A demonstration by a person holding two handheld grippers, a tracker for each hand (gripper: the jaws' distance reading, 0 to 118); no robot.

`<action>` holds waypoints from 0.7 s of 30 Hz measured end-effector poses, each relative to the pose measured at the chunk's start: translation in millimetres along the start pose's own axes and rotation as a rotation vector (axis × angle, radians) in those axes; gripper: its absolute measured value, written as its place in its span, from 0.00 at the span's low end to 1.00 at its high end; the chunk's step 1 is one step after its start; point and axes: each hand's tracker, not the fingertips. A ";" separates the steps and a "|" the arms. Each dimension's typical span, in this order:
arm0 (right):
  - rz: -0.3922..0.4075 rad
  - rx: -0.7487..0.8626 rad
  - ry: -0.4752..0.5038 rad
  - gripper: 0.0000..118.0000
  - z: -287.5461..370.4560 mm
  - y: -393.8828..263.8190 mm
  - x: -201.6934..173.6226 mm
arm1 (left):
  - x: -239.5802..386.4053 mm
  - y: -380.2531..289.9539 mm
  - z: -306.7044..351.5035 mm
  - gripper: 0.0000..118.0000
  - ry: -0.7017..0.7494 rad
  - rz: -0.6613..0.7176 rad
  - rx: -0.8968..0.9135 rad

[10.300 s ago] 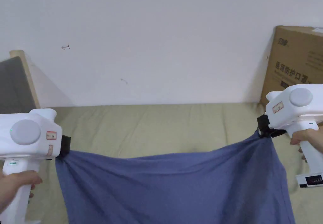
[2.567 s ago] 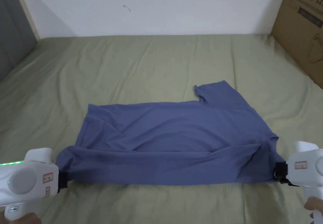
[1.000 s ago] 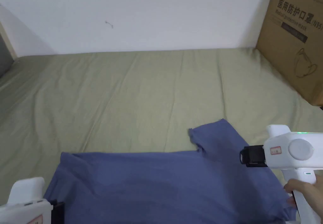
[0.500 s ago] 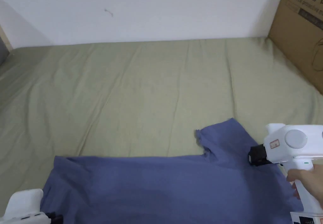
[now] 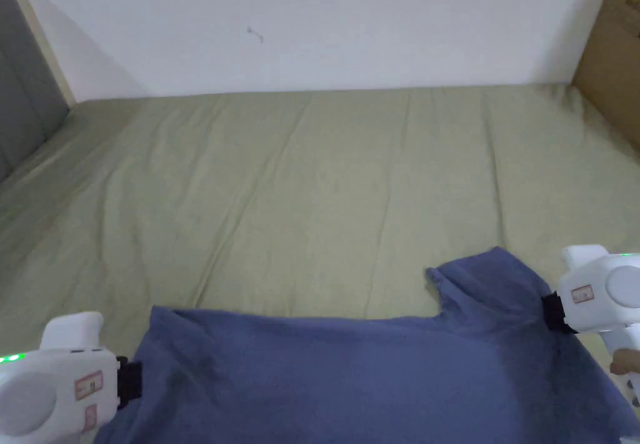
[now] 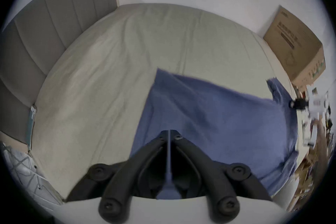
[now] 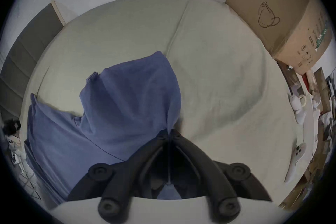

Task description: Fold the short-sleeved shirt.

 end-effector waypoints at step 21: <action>-0.019 0.009 0.038 0.00 18.7 -2.8 -0.5 | 18.2 87.3 -113.4 0.02 0.009 -0.027 -0.154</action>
